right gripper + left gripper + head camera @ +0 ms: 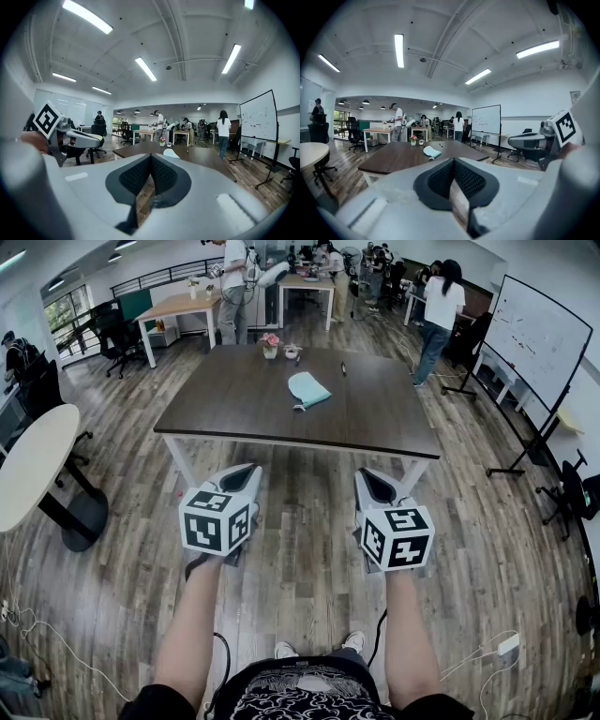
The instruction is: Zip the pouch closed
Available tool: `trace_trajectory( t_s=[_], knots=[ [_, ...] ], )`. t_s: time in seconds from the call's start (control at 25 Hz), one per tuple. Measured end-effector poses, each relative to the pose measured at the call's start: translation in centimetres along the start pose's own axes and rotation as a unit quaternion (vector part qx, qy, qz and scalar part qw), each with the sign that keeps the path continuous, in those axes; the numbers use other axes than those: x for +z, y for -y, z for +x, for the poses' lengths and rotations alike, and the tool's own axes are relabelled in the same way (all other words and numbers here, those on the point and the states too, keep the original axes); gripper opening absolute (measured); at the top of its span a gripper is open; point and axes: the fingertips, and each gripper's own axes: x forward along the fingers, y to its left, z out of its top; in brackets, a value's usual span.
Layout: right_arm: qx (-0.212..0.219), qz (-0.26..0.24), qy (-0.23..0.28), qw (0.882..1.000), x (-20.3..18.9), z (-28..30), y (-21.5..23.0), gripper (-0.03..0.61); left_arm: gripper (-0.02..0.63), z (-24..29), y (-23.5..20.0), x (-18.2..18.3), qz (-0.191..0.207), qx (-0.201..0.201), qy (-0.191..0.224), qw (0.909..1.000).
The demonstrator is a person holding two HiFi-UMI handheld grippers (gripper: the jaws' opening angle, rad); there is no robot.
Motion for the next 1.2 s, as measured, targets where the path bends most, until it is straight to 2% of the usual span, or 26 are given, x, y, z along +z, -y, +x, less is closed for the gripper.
trace_trajectory(
  t_s=[0.56, 1.2],
  knots=[
    [-0.013, 0.012, -0.004, 1.0, -0.6, 0.6, -0.2, 0.0, 0.004, 0.5, -1.2, -1.2, -0.003, -0.004, -0.011, 0.9999],
    [-0.01, 0.028, -0.016, 0.999, -1.6, 4.1, 1.7, 0.051, 0.078, 3.8, -2.8, -0.9, -0.01, -0.005, -0.021, 0.9997]
  ],
)
